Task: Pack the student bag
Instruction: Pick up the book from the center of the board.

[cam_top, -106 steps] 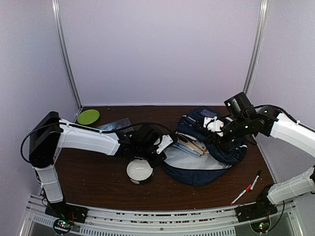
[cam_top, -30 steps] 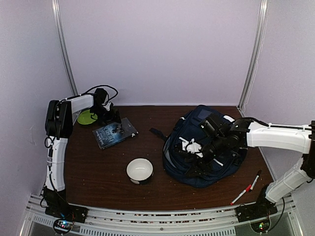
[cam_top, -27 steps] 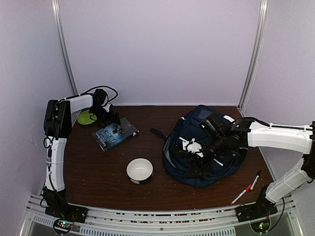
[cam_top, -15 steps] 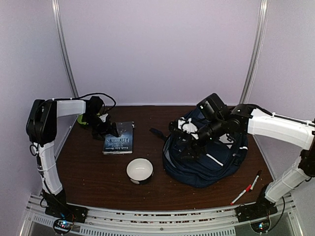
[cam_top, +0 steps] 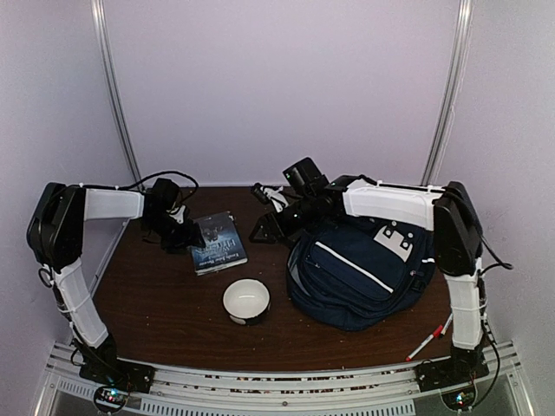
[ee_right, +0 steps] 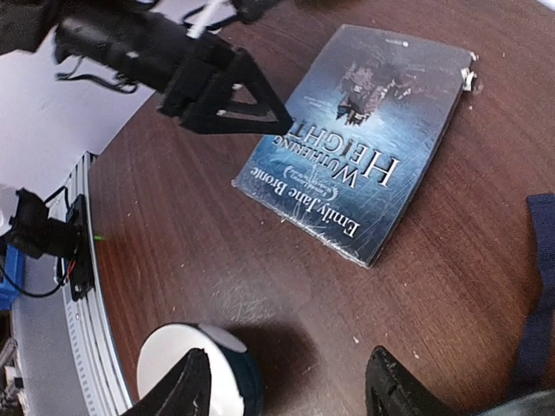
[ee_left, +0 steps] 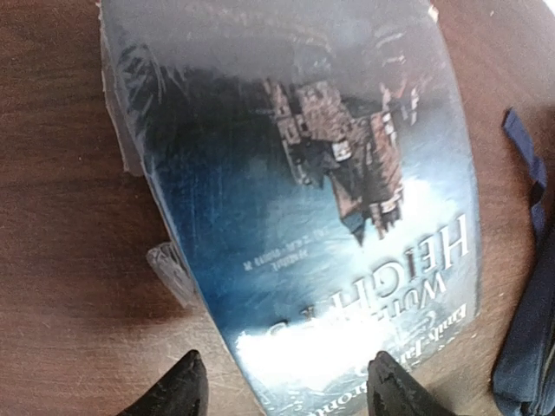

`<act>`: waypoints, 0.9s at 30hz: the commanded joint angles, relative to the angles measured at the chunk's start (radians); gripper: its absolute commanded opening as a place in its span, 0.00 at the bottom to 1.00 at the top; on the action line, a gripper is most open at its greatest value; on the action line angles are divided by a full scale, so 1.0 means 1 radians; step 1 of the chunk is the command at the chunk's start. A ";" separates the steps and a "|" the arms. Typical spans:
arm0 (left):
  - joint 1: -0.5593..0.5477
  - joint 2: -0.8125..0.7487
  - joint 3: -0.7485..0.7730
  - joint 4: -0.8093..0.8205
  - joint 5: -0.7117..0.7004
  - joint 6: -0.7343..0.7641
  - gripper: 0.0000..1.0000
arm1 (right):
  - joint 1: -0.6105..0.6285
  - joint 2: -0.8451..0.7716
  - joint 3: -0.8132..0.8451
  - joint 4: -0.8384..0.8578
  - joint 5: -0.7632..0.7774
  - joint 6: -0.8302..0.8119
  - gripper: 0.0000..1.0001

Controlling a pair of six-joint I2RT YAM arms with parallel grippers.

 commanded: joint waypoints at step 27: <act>0.040 0.081 -0.031 0.251 0.120 -0.245 0.66 | -0.010 0.417 0.343 -0.004 0.018 0.484 0.61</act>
